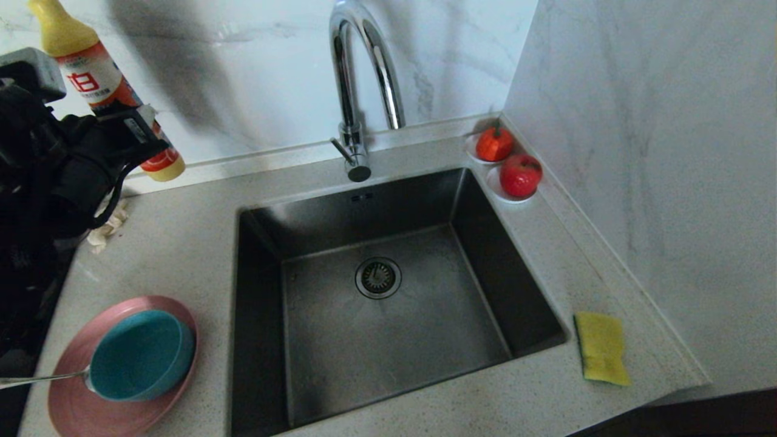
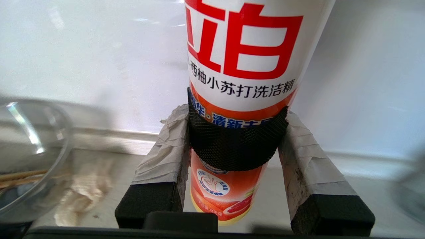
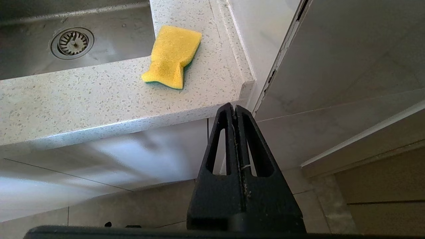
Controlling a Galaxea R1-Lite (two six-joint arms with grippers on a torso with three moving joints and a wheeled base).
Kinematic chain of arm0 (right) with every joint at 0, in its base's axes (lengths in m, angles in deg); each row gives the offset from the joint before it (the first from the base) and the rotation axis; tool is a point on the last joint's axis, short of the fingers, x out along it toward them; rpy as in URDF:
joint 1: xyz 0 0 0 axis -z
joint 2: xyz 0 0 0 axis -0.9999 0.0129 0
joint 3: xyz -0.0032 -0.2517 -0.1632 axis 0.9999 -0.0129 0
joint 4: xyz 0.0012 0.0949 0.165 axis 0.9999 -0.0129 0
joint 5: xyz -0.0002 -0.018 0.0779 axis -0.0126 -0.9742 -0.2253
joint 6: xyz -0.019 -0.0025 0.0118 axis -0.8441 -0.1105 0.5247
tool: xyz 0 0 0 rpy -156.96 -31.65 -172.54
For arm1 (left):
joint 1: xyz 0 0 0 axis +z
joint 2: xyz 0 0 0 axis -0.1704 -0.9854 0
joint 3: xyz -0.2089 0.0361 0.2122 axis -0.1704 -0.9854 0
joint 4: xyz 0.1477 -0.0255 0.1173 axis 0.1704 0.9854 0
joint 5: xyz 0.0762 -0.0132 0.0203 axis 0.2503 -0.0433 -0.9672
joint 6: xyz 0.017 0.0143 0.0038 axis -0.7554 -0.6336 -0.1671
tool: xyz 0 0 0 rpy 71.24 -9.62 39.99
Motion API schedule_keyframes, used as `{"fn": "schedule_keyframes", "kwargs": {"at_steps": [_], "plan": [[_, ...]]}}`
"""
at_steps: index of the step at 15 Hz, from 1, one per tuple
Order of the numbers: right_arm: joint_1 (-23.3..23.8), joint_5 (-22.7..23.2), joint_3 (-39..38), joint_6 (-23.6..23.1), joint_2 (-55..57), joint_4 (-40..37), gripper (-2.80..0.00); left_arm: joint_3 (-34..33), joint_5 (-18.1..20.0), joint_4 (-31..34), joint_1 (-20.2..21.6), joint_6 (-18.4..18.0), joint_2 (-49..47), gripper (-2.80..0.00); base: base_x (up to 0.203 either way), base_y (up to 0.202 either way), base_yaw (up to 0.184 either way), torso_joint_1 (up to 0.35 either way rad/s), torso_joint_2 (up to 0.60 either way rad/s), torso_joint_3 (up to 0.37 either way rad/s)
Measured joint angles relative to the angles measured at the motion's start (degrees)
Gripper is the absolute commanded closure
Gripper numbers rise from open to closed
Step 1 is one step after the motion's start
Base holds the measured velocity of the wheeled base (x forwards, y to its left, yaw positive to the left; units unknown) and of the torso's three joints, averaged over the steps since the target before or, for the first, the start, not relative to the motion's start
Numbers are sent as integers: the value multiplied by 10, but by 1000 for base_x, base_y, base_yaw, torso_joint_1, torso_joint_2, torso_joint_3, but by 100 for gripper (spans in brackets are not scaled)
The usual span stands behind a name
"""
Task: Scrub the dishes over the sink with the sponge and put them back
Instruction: Squeeze it onto the sponge
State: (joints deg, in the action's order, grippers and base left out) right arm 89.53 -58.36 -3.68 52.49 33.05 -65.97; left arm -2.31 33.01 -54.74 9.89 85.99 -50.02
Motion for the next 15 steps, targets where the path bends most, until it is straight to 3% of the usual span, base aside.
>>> {"fn": "schedule_keyframes", "kwargs": {"at_steps": [3, 9, 15], "plan": [[0, 0, 0, 0, 0, 0, 0, -20, 4, 61, -58, -34, 73, 0, 0, 0, 0, 0, 0, 0], [0, 0, 0, 0, 0, 0, 0, -88, 4, 196, -221, -113, 200, 0, 0, 0, 0, 0, 0, 0], [0, 0, 0, 0, 0, 0, 0, -106, 0, 341, -366, -154, 269, 0, 0, 0, 0, 0, 0, 0]]}}
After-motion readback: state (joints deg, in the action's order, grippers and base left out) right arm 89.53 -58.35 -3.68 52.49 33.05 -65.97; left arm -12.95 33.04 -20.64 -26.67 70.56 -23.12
